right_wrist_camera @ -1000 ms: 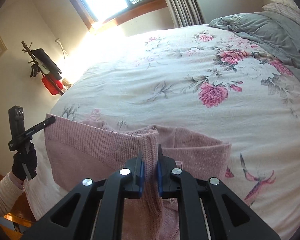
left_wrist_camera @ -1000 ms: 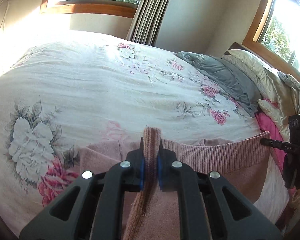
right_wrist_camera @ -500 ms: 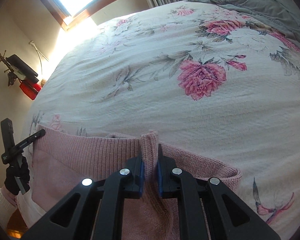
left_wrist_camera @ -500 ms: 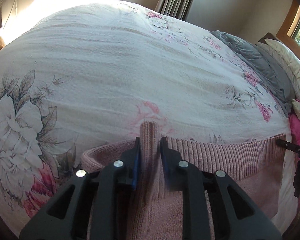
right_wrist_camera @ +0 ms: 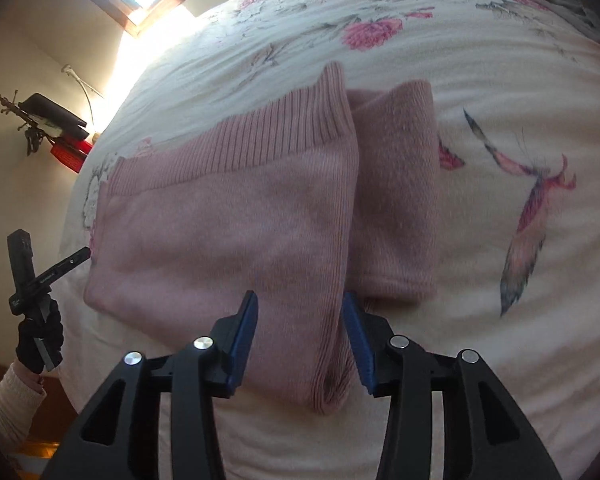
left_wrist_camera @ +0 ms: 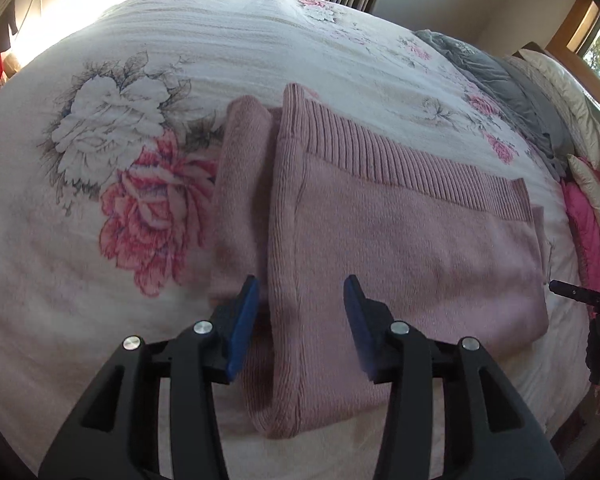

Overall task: Fold small clothes
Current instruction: 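Fold the hem edge over toward the collar with both tools and release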

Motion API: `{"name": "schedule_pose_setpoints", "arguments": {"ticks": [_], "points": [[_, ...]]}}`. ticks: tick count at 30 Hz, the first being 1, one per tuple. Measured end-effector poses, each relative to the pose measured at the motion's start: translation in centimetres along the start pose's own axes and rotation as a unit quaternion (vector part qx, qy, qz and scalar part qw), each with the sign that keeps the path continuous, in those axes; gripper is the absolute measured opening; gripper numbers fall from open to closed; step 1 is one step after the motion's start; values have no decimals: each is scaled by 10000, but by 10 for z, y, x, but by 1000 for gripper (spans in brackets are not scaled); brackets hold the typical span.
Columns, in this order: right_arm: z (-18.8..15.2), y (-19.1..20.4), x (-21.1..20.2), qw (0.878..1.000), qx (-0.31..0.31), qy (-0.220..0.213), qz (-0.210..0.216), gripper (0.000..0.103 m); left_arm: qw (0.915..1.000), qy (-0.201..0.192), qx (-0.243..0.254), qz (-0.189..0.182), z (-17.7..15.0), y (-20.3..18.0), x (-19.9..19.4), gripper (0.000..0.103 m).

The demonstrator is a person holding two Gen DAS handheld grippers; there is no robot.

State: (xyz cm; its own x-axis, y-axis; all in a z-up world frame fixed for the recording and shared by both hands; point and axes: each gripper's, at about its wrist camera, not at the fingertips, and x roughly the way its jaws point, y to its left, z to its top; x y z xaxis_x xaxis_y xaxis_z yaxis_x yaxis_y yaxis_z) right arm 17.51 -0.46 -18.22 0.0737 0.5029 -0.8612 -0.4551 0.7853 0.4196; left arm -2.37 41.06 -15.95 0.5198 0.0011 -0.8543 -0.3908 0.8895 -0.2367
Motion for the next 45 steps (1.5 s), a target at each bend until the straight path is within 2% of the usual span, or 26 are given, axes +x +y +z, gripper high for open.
{"name": "schedule_pose_setpoints", "arguments": {"ticks": [3, 4, 5, 6, 8, 11, 14, 17, 23, 26, 29, 31, 32, 33, 35, 38, 42, 45], "points": [[-27, -2, 11, 9996, 145, 240, 106, 44, 9999, 135, -34, 57, -25, -2, 1, 43], [-31, -3, 14, 9992, 185, 291, 205, 40, 9998, 178, -81, 58, -30, -1, 3, 42], [-34, -3, 17, 9988, 215, 301, 325, 25, 9996, 243, -145, 58, -34, 0, 7, 41], [-34, -4, 19, 9985, 242, 313, 387, 14, 9993, 316, -207, 47, -37, 2, 11, 40], [-31, -5, 16, 9980, 265, 290, 485, 9, 9990, 357, -261, 74, -40, 3, 14, 39], [-26, -14, 6, 9978, 433, 266, 420, 8, 9991, 383, -115, 151, -40, 1, 14, 39], [-30, -32, 9, 9955, 744, 473, 358, 8, 9987, 469, 1, 215, -40, 1, 17, 39], [-38, -39, 19, 9950, 764, 604, 228, 8, 9983, 512, 73, 266, -39, 0, 22, 39], [-41, -40, 25, 9946, 818, 602, 199, 9, 9982, 534, 66, 274, -36, -1, 24, 39], [-42, -41, 21, 9943, 861, 594, 227, 17, 9982, 520, -33, 306, -33, -2, 15, 38], [-37, -41, 3, 9951, 838, 415, 316, 27, 9992, 196, -93, 333, -25, -10, -5, 40], [-31, -38, -11, 9958, 812, 194, 373, 49, 9997, -75, -21, 217, -17, -23, -20, 49], [-27, -39, -17, 9955, 854, 67, 412, 67, 9998, -154, 24, 100, -13, -32, -24, 53], [-22, -42, -22, 9951, 892, -51, 417, 73, 9998, -192, 89, -17, -8, -40, -24, 53], [-11, -49, -27, 9947, 957, -190, 314, 74, 9992, -214, 232, -232, 1, -59, -17, 53], [11, -66, -25, 9929, 1121, -305, 267, 80, 9980, -74, 358, -509, 14, -89, 7, 53], [39, -82, -4, 9909, 1201, -142, 589, 80, 9959, 105, 446, -785, 24, -120, 42, 53], [51, -85, 13, 9922, 1086, 33, 607, 79, 9957, 136, 552, -732, 27, -136, 61, 53]]}}
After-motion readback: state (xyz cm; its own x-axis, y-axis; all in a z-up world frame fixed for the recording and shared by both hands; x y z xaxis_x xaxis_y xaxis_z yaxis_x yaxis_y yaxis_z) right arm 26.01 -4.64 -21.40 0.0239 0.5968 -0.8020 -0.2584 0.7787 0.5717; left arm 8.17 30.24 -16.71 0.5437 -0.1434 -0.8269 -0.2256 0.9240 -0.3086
